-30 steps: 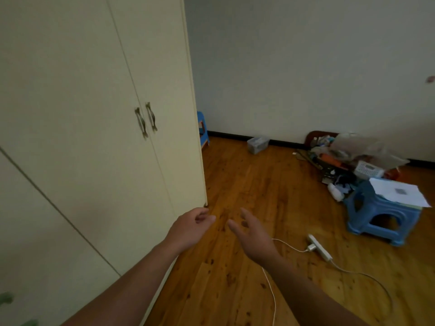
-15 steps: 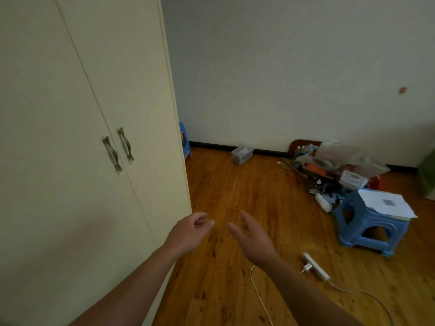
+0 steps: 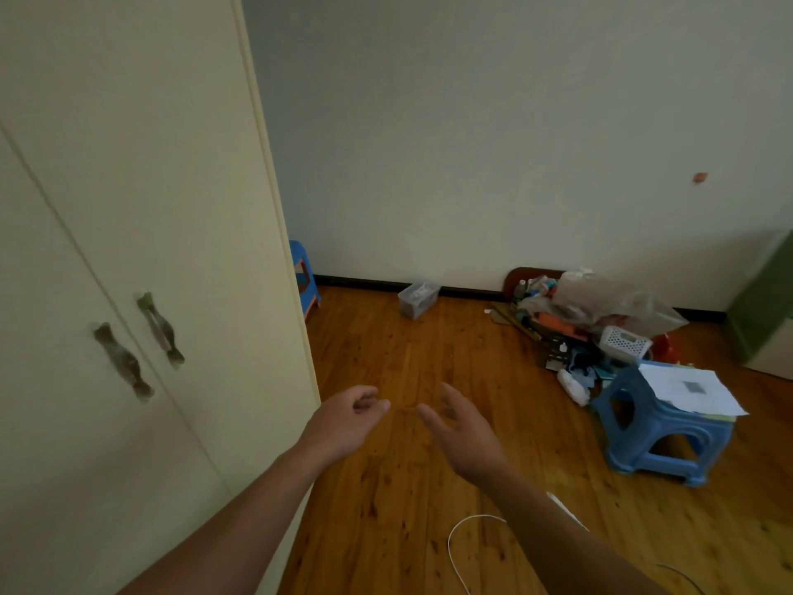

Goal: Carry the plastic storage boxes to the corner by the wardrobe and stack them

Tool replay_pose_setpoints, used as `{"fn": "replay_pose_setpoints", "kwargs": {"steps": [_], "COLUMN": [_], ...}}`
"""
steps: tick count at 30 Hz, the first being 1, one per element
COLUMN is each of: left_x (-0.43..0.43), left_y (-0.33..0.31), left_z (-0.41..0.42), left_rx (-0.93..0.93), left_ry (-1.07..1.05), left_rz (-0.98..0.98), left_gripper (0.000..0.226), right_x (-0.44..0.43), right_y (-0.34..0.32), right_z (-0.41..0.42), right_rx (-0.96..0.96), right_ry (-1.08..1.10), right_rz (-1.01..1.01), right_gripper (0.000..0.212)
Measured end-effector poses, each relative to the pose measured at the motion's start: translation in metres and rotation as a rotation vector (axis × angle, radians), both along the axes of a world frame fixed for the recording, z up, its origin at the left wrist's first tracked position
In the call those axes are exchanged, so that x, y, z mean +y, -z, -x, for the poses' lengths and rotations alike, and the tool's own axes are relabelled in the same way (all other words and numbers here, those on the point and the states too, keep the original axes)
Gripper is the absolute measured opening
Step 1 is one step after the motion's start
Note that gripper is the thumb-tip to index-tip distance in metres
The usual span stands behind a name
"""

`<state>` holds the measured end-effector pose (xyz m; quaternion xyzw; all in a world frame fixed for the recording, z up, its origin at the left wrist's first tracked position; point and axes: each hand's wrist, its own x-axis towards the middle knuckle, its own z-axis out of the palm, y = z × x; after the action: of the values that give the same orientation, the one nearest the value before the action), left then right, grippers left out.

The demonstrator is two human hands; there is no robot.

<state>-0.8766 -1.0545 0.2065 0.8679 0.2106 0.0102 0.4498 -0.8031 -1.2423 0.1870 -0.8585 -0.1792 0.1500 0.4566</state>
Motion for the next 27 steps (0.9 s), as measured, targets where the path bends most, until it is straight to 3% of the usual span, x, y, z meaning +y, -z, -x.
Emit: {"fn": "replay_pose_setpoints", "kwargs": {"steps": [16, 27], "left_x": [-0.016, 0.000], "left_y": [-0.010, -0.008], "left_z": [-0.257, -0.391], "left_rx": [0.044, 0.052], "left_ry": [0.021, 0.035], "left_rz": [0.033, 0.026], "left_gripper": [0.052, 0.049], "right_x": [-0.006, 0.005], "right_y": [0.006, 0.006], "right_z": [-0.260, -0.385], "right_rx": [0.007, 0.038], "right_ry": [0.023, 0.062], "right_rz": [0.006, -0.029], "right_gripper": [0.076, 0.074]}}
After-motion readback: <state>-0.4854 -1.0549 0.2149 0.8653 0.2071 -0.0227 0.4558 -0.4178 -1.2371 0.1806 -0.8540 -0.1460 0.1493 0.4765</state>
